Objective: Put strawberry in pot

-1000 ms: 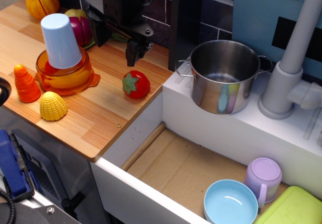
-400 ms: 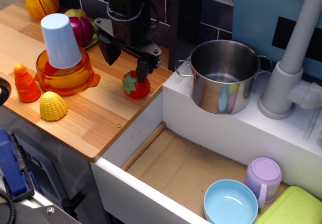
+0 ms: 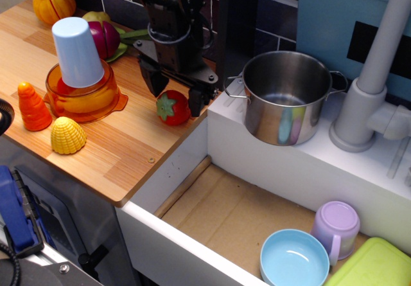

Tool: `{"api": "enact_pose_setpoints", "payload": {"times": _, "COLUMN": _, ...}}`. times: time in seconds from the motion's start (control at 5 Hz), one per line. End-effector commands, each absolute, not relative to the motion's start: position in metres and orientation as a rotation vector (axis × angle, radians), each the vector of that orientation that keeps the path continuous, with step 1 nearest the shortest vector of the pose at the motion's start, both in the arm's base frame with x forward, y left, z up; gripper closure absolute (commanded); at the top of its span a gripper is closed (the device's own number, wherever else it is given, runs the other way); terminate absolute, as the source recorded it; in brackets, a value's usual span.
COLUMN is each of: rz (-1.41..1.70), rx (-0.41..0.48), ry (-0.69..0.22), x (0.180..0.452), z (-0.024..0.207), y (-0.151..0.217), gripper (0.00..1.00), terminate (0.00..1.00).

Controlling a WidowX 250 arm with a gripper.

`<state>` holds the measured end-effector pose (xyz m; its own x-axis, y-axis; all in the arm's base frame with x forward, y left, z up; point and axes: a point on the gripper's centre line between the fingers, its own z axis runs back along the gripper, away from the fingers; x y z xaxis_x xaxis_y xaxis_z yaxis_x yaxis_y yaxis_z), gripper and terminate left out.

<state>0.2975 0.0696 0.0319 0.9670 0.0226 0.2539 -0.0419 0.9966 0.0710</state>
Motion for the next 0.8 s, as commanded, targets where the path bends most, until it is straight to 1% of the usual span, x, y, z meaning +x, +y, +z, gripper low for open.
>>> {"api": "enact_pose_setpoints", "payload": {"times": 0.0, "rz": 0.050, "rx": 0.073, "ry": -0.279, "x": 0.296, "z": 0.033, "y": 0.067, "gripper": 0.00, "terminate": 0.00}}
{"api": "enact_pose_setpoints", "payload": {"times": 0.2, "rz": 0.053, "rx": 0.063, "ry": -0.285, "x": 0.295, "z": 0.027, "y": 0.067, "gripper": 1.00, "terminate": 0.00}}
{"api": "enact_pose_setpoints", "payload": {"times": 0.4, "rz": 0.059, "rx": 0.062, "ry": -0.295, "x": 0.294, "z": 0.022, "y": 0.066, "gripper": 1.00, "terminate": 0.00}}
{"api": "enact_pose_setpoints", "payload": {"times": 0.6, "rz": 0.083, "rx": 0.116, "ry": -0.258, "x": 0.291, "z": 0.045, "y": 0.062, "gripper": 1.00, "terminate": 0.00}}
